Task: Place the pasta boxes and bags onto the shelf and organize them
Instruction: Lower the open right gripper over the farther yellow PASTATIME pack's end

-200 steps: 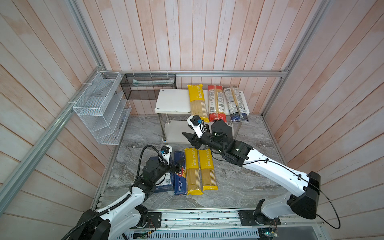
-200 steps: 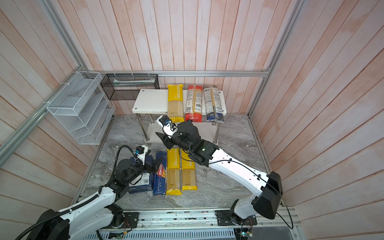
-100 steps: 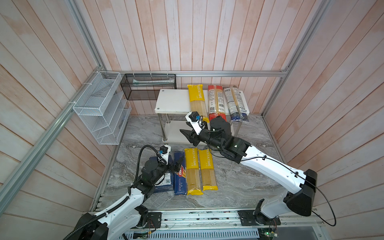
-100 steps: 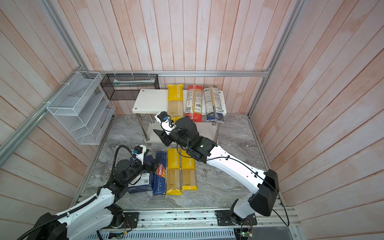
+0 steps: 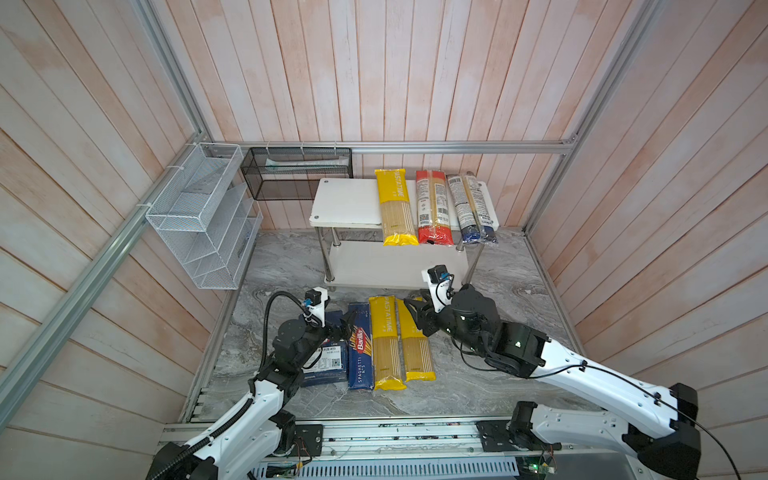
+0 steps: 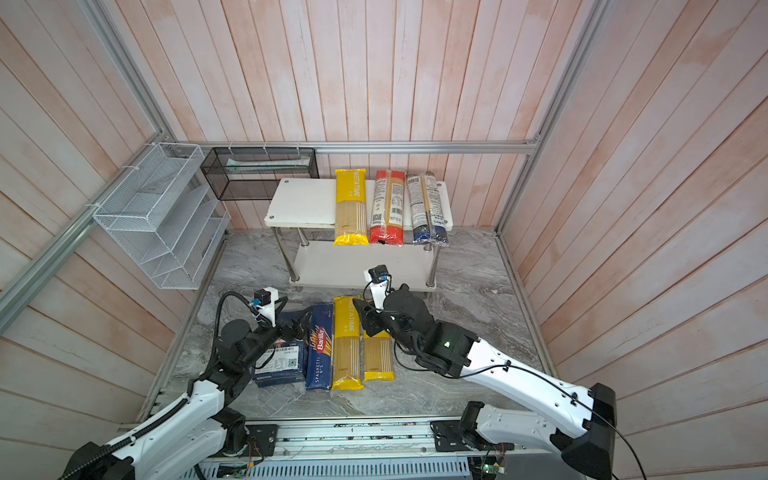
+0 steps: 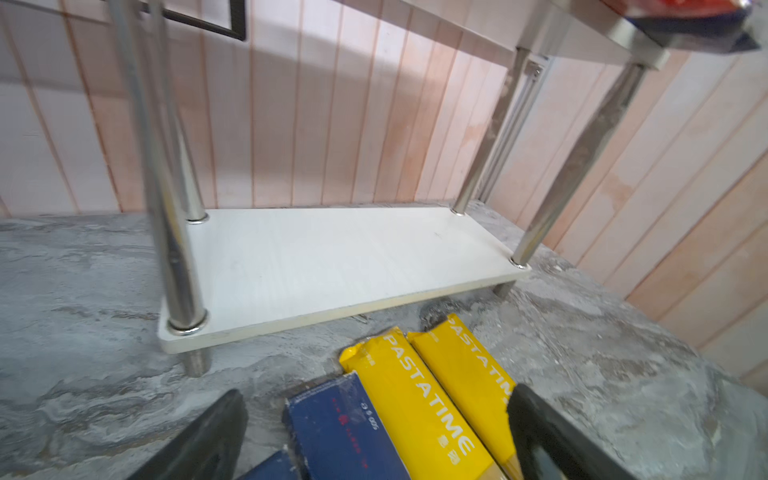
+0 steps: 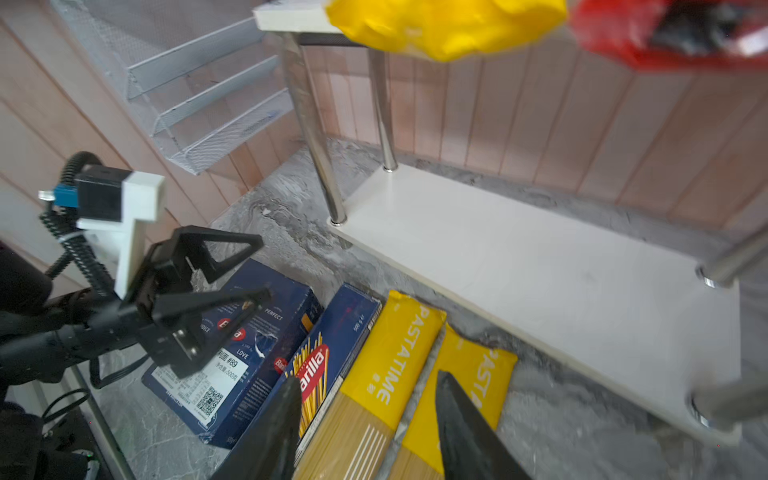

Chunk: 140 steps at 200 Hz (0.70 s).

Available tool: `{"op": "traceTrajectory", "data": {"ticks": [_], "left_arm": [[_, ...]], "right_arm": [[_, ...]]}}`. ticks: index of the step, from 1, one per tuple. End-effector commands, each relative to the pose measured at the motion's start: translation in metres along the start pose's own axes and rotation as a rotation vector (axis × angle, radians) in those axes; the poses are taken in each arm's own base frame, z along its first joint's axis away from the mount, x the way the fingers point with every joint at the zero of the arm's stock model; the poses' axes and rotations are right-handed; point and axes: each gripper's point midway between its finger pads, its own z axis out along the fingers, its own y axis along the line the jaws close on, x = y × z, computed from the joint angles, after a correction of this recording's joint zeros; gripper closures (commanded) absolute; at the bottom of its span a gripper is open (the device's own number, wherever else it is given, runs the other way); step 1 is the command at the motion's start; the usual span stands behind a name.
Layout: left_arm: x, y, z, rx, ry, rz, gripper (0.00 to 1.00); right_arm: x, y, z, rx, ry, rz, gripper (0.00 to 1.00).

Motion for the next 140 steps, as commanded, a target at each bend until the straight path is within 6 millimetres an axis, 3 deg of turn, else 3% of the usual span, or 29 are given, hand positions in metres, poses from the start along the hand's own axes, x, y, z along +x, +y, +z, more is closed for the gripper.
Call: {"op": "traceTrajectory", "data": {"ticks": [1, 30, 59, 92, 102, 140], "left_arm": [[0.006, 0.005, -0.004, 0.079, 0.029, -0.111, 0.0], [0.011, 0.006, 0.0, 0.11, 0.094, -0.11, 0.0], [0.022, 0.019, -0.007, 0.025, 0.118, -0.088, 0.0], [0.012, 0.016, -0.021, 0.022, 0.066, -0.021, 0.0], [0.01, 0.024, -0.023, -0.027, 0.054, -0.023, 0.0], [0.011, 0.023, -0.021, -0.014, 0.063, -0.02, 0.0]], "right_arm": [[0.047, -0.043, 0.003, 0.222, 0.108, 0.15, 0.4], [0.078, -0.044, 0.019, 0.238, 0.18, 0.182, 0.34], [0.104, -0.049, 0.034, 0.273, 0.221, 0.212, 0.29], [0.132, -0.053, 0.047, 0.277, 0.284, 0.264, 0.22], [0.139, -0.053, 0.05, 0.27, 0.305, 0.275, 0.2], [0.158, -0.054, 0.065, 0.249, 0.361, 0.294, 0.15]]}}
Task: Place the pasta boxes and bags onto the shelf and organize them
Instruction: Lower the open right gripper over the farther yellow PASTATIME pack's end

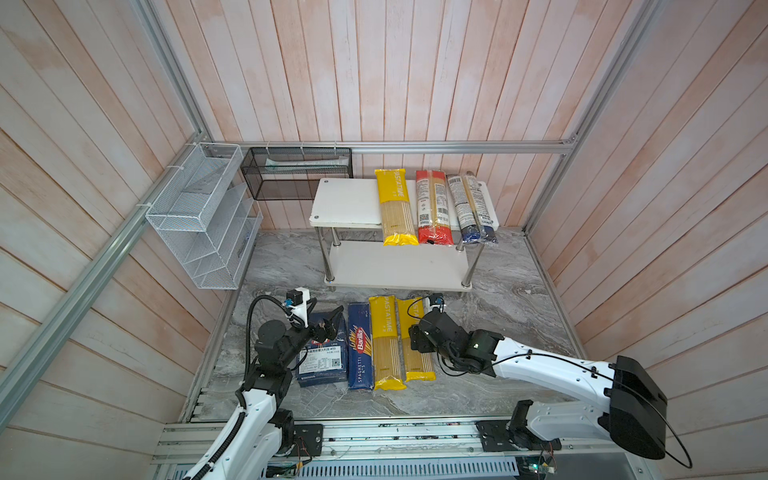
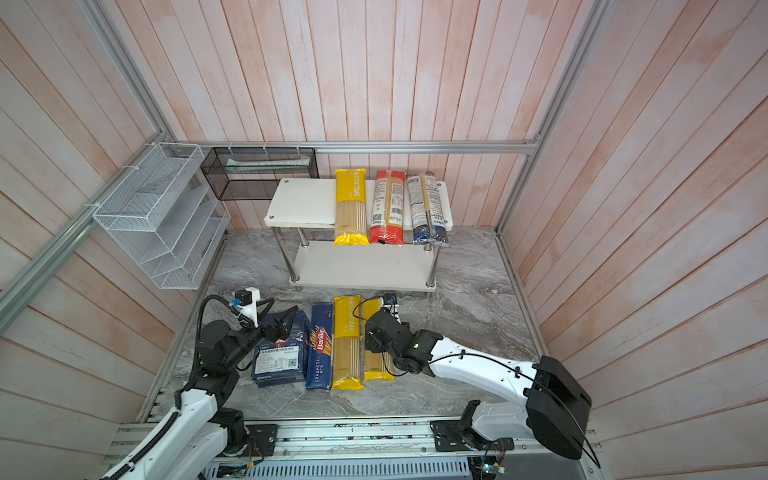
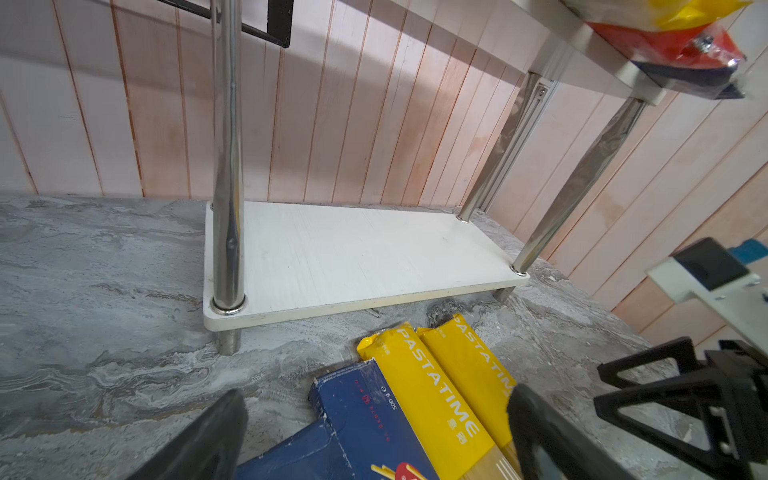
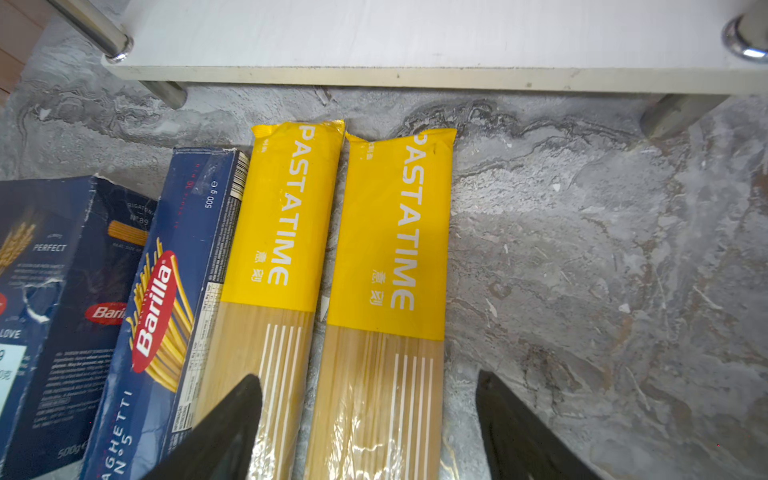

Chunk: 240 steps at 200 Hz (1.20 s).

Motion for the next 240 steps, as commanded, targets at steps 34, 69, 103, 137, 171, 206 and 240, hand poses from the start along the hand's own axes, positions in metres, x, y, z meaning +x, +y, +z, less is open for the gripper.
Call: {"op": "traceTrajectory", "data": {"ticks": [34, 69, 103, 137, 171, 206, 240], "left_arm": [[0.017, 0.006, 0.005, -0.009, 0.068, 0.003, 0.0], [0.017, 0.005, 0.004, -0.007, 0.065, 0.004, 0.0], [0.016, 0.006, 0.004, -0.01, 0.062, 0.005, 0.0], [0.016, 0.008, 0.004, -0.023, 0.064, -0.001, 0.0], [0.016, 0.007, 0.004, -0.017, 0.064, 0.001, 0.0], [0.016, 0.007, 0.004, -0.019, 0.061, 0.003, 0.0], [0.016, 0.005, 0.003, -0.008, 0.061, 0.007, 0.0]], "right_arm": [[0.018, 0.003, 0.031, -0.009, 0.101, 0.033, 0.12], [0.029, 0.001, 0.046, 0.023, 0.147, 0.013, 0.09], [0.038, -0.002, 0.058, 0.048, 0.185, -0.006, 0.08], [0.045, -0.002, 0.068, 0.059, 0.225, -0.043, 0.08], [0.051, -0.004, 0.074, 0.07, 0.241, -0.041, 0.07], [0.053, -0.011, 0.075, 0.082, 0.243, -0.032, 0.06], [0.055, -0.021, 0.069, 0.095, 0.235, -0.027, 0.06]]}}
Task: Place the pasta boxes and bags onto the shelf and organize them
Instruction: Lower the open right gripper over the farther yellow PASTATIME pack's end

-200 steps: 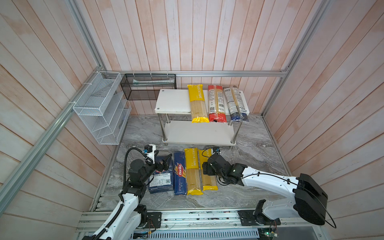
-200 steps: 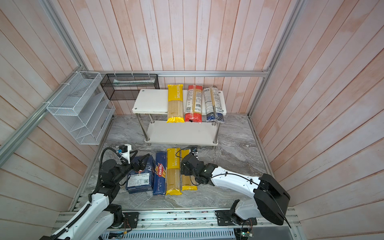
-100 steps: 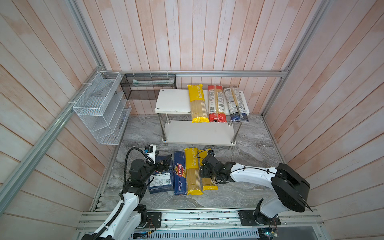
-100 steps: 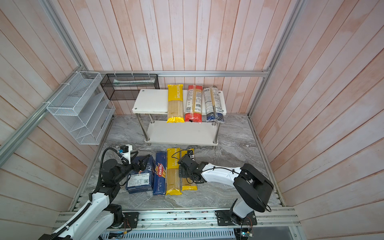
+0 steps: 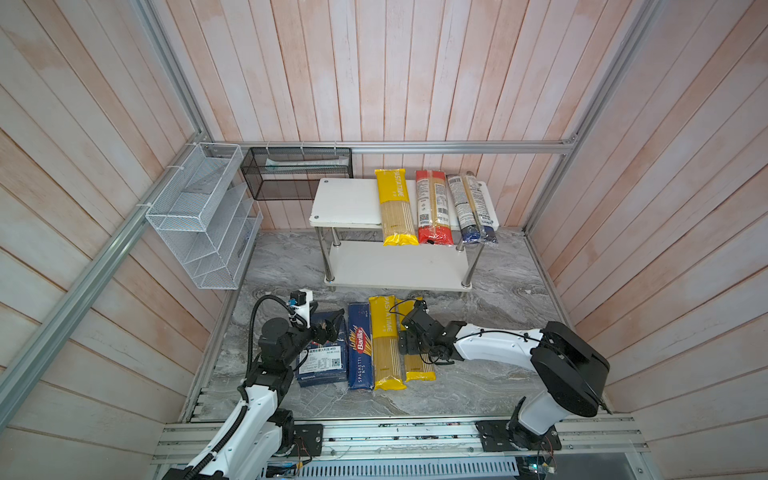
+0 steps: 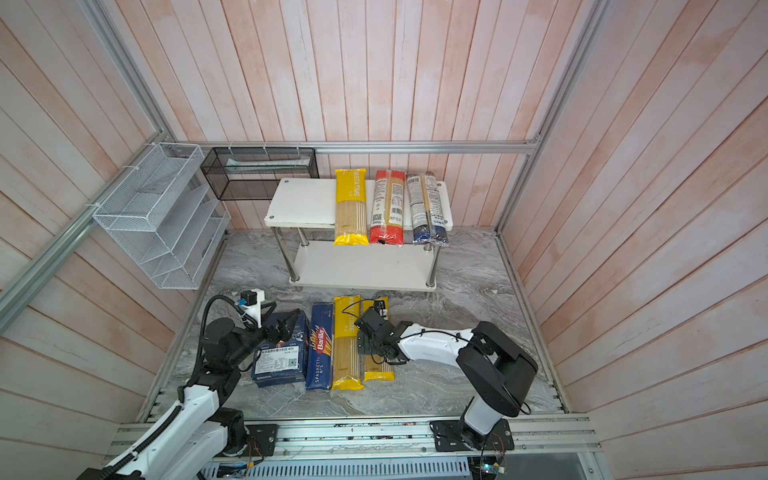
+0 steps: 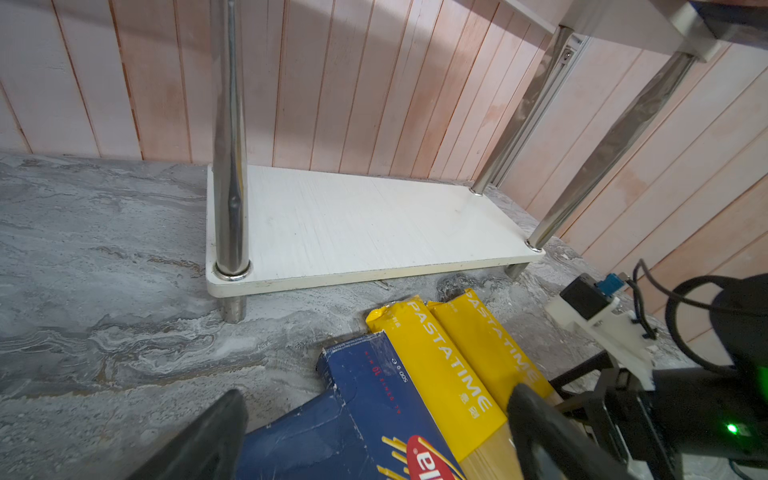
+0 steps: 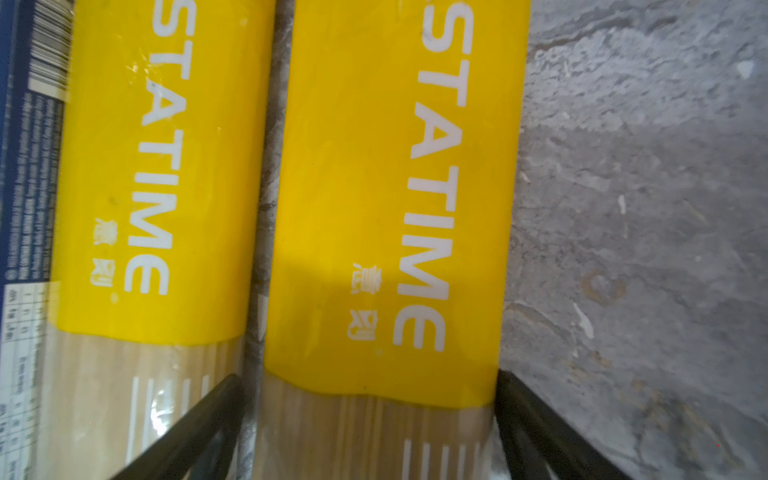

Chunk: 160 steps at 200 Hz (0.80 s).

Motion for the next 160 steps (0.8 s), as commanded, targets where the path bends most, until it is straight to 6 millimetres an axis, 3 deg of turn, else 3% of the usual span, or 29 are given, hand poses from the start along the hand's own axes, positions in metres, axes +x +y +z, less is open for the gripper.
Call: {"op": "traceTrajectory", "data": {"ticks": [1, 96, 130, 160], "left_arm": [[-0.003, -0.002, -0.002, 0.01, -0.012, 0.023, 0.0], [-0.004, -0.002, -0.002, 0.01, -0.012, 0.021, 0.0], [-0.004, -0.003, -0.003, 0.01, -0.017, 0.025, 0.0], [-0.004, -0.002, -0.004, 0.005, -0.02, 0.022, 0.0]], "right_arm": [[0.004, -0.009, -0.004, 0.008, -0.001, 0.0, 0.06], [0.01, -0.038, -0.044, 0.003, -0.058, -0.021, 0.06], [-0.007, -0.024, -0.062, -0.103, -0.145, 0.007, 0.06], [-0.012, -0.026, -0.055, -0.056, -0.145, 0.024, 0.05]]}}
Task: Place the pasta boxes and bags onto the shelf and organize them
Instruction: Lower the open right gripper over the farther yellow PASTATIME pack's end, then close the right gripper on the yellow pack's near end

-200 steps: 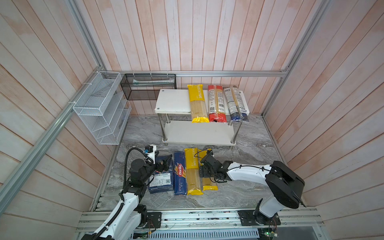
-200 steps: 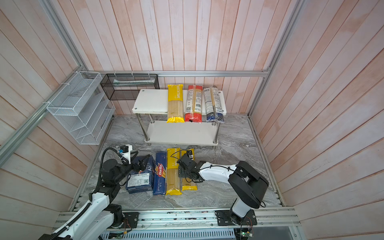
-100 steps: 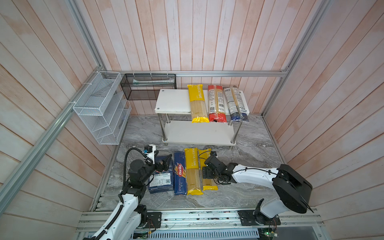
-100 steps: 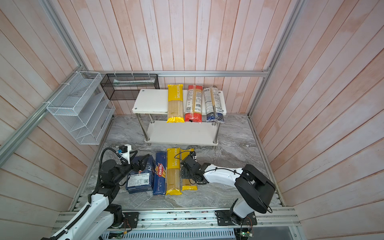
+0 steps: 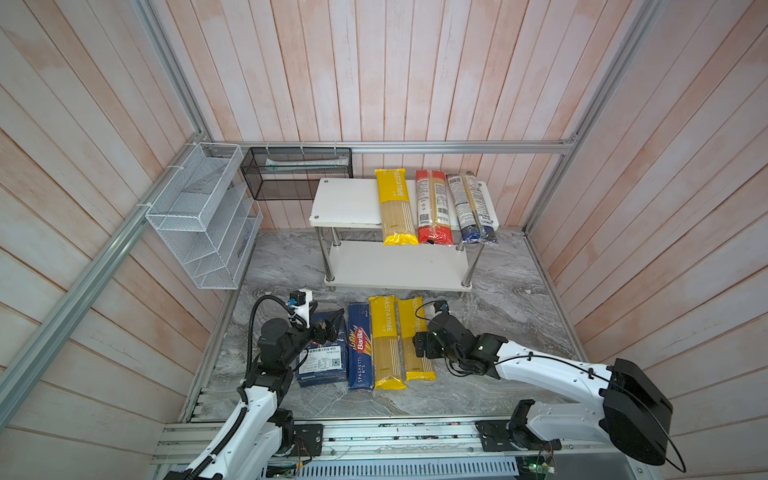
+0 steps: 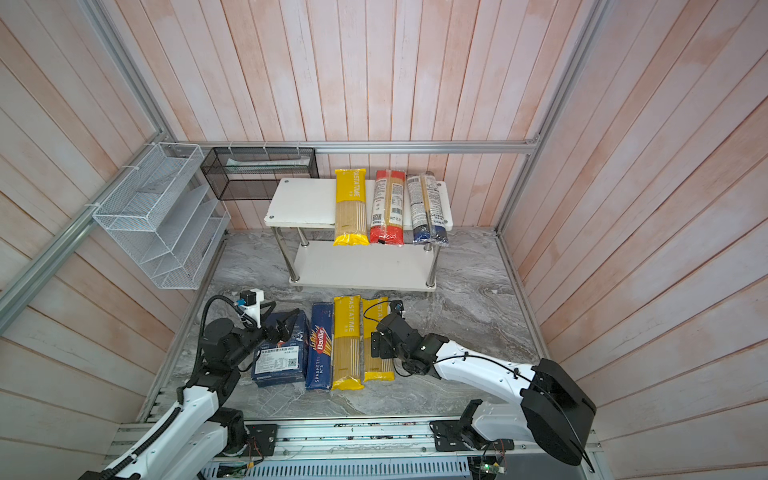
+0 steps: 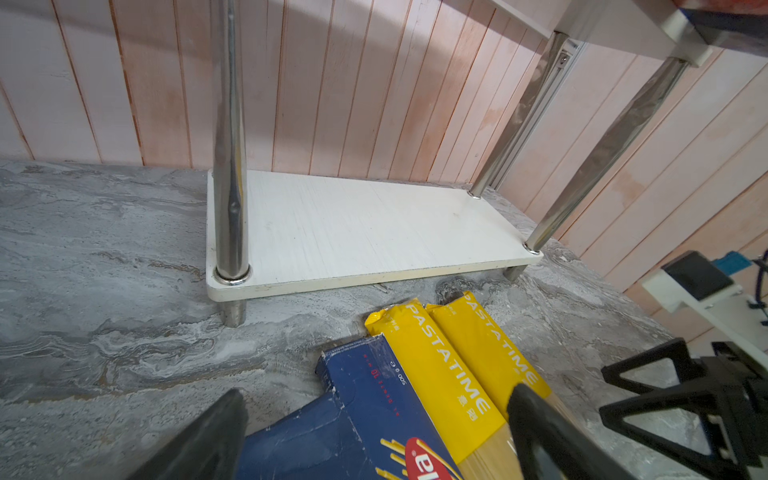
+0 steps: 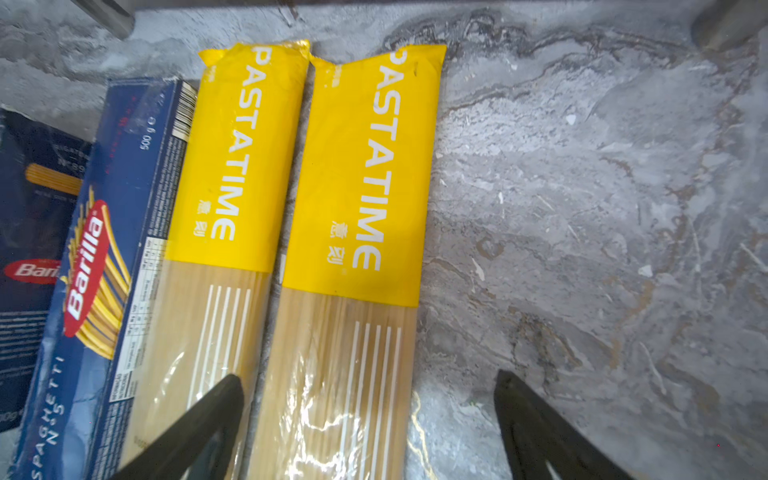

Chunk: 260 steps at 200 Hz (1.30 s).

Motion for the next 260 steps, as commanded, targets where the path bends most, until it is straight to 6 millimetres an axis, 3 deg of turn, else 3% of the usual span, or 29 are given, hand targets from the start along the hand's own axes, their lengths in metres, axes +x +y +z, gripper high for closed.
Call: {"op": "traceTrajectory", "data": {"ticks": [1, 64, 112, 143, 240, 260], "left_arm": [[-0.001, -0.001, -0.002, 0.003, -0.009, 0.017, 0.0], [-0.002, 0.002, -0.002, -0.012, -0.014, 0.013, 0.0], [-0.001, 0.002, -0.001, -0.006, -0.005, 0.014, 0.0], [-0.001, 0.0, -0.003, -0.001, -0.016, 0.019, 0.0], [0.0, 0.003, 0.002, -0.012, 0.006, 0.007, 0.0], [0.0, 0.003, 0.001, -0.013, 0.002, 0.008, 0.0]], "right_arm": [[-0.002, -0.007, 0.008, 0.055, 0.0, 0.005, 0.05], [0.001, 0.014, 0.041, 0.055, 0.091, -0.077, 0.02], [0.011, 0.013, 0.053, 0.061, 0.125, -0.057, 0.02], [0.021, 0.008, 0.058, 0.077, 0.156, -0.067, 0.02], [0.043, -0.044, 0.045, 0.222, 0.199, -0.089, 0.02], [0.048, -0.036, 0.042, 0.14, 0.22, -0.11, 0.02]]}}
